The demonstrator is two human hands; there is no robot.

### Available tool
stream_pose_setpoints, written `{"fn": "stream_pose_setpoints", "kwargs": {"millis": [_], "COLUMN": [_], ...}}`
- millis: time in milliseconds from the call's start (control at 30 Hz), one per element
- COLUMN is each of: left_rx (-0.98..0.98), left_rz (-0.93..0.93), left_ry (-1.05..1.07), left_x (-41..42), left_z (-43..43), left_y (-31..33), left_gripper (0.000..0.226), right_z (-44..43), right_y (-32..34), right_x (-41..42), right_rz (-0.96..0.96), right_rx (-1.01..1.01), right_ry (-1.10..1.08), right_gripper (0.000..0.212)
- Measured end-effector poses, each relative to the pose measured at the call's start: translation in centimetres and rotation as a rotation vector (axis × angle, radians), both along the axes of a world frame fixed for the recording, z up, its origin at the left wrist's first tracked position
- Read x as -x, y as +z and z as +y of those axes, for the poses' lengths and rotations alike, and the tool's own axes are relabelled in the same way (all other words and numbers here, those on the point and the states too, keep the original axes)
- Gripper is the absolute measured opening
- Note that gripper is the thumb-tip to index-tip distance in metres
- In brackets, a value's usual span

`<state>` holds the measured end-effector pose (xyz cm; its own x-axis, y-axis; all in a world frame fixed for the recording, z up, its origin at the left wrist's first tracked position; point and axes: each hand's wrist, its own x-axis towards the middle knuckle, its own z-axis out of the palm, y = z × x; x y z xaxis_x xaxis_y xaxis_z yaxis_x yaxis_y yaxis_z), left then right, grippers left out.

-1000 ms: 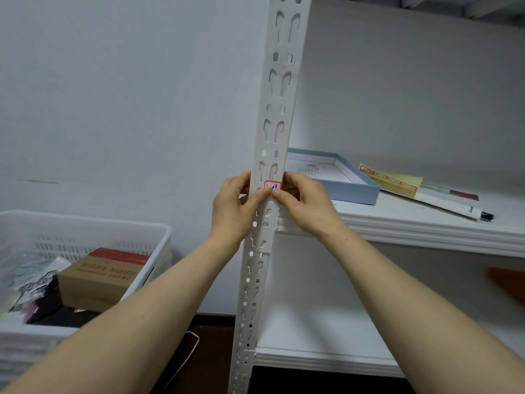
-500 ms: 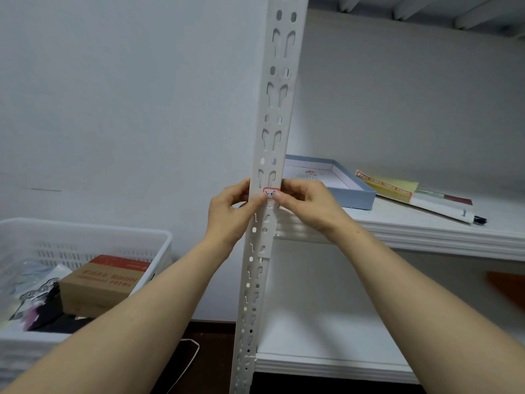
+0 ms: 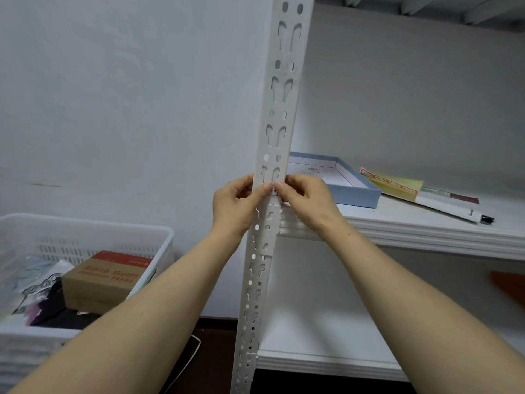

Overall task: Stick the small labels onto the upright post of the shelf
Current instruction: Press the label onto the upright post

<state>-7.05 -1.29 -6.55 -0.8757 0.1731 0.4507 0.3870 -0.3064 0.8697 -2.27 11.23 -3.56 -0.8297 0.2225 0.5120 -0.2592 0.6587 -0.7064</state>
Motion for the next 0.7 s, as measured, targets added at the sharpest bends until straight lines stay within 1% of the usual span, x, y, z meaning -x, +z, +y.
{"fn": "stream_pose_setpoints", "kwargs": {"millis": [67, 133, 167, 267, 333, 400, 467, 600, 700], "left_rx": [0.001, -0.009, -0.007, 0.032, 0.065, 0.075, 0.073, 0.1, 0.069], "left_rz": [-0.002, -0.008, -0.002, 0.034, 0.038, 0.042, 0.058, 0.086, 0.065], "left_ry": [-0.004, -0.01, -0.008, 0.024, 0.053, 0.052, 0.041, 0.059, 0.037], "left_x": [-0.01, -0.07, -0.06, 0.07, 0.08, -0.1, -0.19, 0.0, -0.3], "left_z": [-0.01, -0.06, -0.06, -0.02, -0.05, -0.11, -0.19, -0.15, -0.21], "left_y": [0.03, -0.17, -0.35, -0.59, -0.36, -0.34, -0.51, -0.61, -0.57], "left_gripper": [0.023, 0.022, 0.023, 0.028, 0.025, 0.024, 0.029, 0.032, 0.035], "right_z": [0.17, 0.37, 0.37, 0.11, 0.07, 0.27, 0.33, 0.08, 0.23], "right_y": [0.21, 0.56, 0.56, -0.03, -0.09, 0.07, 0.04, -0.16, 0.36], "right_x": [-0.22, -0.74, -0.92, -0.6, -0.39, -0.53, -0.63, -0.35, -0.8], "right_rz": [-0.021, -0.066, -0.075, -0.013, -0.012, -0.046, -0.056, -0.045, -0.072], "right_rx": [0.009, 0.089, 0.096, 0.027, 0.005, 0.023, 0.031, 0.004, 0.036], "right_ry": [0.014, 0.1, 0.129, 0.071, 0.044, 0.075, 0.098, 0.049, 0.115], "right_gripper": [0.021, 0.021, 0.021, 0.02, 0.021, 0.021, 0.022, 0.023, 0.026]}}
